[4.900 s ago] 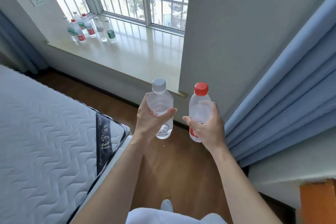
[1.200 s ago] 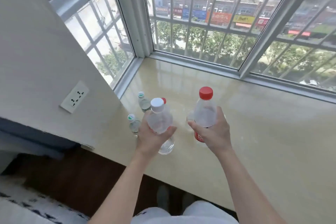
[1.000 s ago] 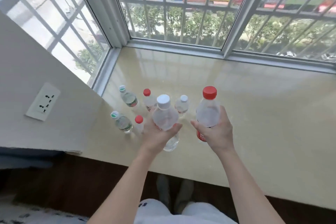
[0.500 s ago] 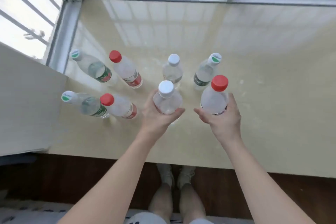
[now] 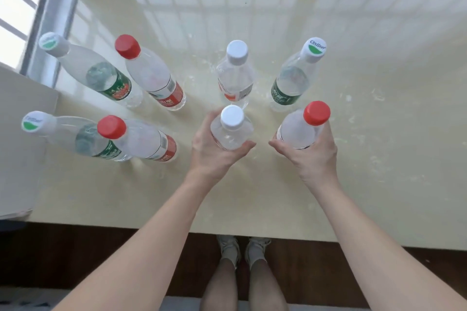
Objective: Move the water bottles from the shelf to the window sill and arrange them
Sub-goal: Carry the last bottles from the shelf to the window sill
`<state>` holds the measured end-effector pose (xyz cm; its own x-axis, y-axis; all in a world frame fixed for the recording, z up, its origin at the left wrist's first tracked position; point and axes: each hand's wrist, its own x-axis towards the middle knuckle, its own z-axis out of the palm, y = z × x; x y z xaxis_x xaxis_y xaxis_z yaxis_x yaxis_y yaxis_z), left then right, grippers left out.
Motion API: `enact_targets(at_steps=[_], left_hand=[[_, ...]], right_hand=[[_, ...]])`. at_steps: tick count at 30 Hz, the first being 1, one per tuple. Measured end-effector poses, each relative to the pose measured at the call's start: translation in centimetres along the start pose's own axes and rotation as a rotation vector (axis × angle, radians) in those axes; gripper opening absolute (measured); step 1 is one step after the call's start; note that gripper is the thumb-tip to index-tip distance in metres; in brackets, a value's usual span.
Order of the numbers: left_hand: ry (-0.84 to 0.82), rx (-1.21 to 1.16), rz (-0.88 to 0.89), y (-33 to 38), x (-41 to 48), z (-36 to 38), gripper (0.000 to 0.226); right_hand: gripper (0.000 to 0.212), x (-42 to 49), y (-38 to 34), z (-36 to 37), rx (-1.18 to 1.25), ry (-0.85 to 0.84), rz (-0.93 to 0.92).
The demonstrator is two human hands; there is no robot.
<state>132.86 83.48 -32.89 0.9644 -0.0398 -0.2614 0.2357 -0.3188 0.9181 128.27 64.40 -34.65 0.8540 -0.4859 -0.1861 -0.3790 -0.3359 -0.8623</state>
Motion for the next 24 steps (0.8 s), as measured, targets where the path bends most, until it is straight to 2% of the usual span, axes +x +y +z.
enact_targets(at_steps=[9, 14, 19, 24], left_hand=[[-0.063, 0.032, 0.006, -1.0, 0.1, -0.4, 0.081], [-0.184, 0.145, -0.019, -0.5, -0.6, -2.4, 0.091], [-0.154, 0.267, 0.112, 1.8, -1.4, -4.3, 0.088], [-0.147, 0.283, 0.187, 3.4, -1.3, -4.1, 0.06]], right_hand=[[0.077, -0.4, 1.1, 0.3, -0.005, -0.003, -0.003], [0.101, -0.9, 1.0, -1.1, -0.014, -0.15, 0.0], [0.11, -1.6, -0.4, -5.3, -0.093, -0.215, -0.08], [0.097, -1.4, -2.6, -7.1, -0.137, -0.267, -0.141]])
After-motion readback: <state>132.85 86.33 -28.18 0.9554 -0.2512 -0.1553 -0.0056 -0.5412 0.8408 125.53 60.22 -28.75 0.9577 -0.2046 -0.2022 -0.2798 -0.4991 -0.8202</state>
